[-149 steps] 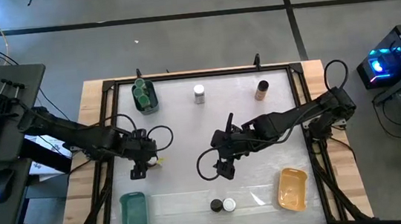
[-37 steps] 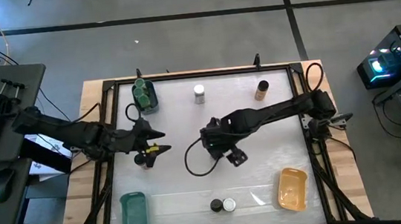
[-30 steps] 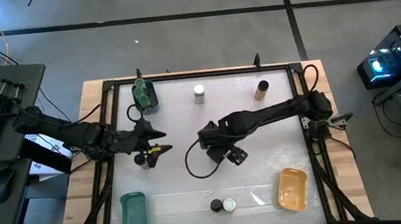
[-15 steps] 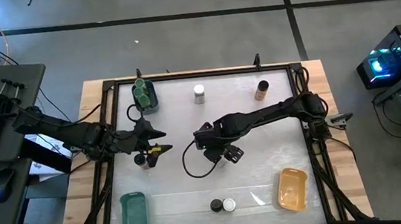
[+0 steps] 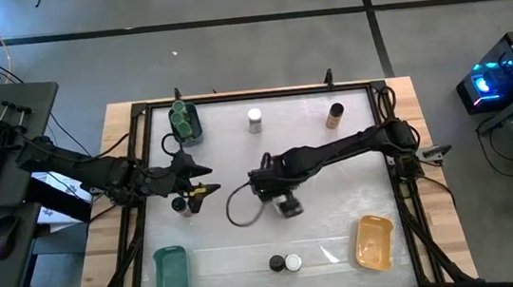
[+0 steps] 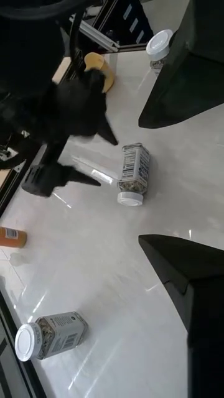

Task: Sort spices by type
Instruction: Put the middle left white seasoning bottle into the yellow bin

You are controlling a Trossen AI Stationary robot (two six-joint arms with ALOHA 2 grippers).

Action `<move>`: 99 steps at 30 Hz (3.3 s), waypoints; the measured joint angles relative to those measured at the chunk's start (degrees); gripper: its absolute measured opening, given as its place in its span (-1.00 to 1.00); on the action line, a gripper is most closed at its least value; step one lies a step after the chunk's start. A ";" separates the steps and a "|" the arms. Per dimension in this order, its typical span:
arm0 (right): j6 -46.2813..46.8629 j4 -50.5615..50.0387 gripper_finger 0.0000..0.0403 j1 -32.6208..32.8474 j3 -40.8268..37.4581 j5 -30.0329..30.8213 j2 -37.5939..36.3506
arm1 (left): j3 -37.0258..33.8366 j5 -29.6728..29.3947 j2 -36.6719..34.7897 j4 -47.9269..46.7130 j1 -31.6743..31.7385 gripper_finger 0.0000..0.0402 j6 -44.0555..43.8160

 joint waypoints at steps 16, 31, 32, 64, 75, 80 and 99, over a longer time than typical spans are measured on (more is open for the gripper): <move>60.09 2.93 0.73 -2.39 0.00 -3.03 5.66 | 0.02 -2.05 0.00 0.08 1.12 0.38 -1.46; 63.71 6.02 0.61 -2.38 0.00 -3.76 10.97 | 0.04 -1.23 0.00 0.08 1.33 0.38 1.20; 63.60 5.87 0.55 -2.38 0.00 -3.69 10.97 | 0.04 -1.30 0.00 0.07 1.33 0.38 1.20; 41.64 81.34 -0.05 8.51 -28.81 48.53 1.76 | 0.04 -6.03 -0.02 0.09 1.33 0.38 -2.49; 23.85 91.96 -0.05 7.99 -36.81 42.23 1.57 | 0.04 -6.05 -0.02 0.06 1.33 0.38 -2.66; 17.88 91.96 -0.05 7.79 -36.81 41.53 1.57 | 0.04 -6.08 -0.02 0.07 1.33 0.38 -3.10; 17.18 84.69 0.27 8.17 -36.76 32.42 1.02 | 0.04 -6.06 -0.02 0.04 2.17 0.38 -3.04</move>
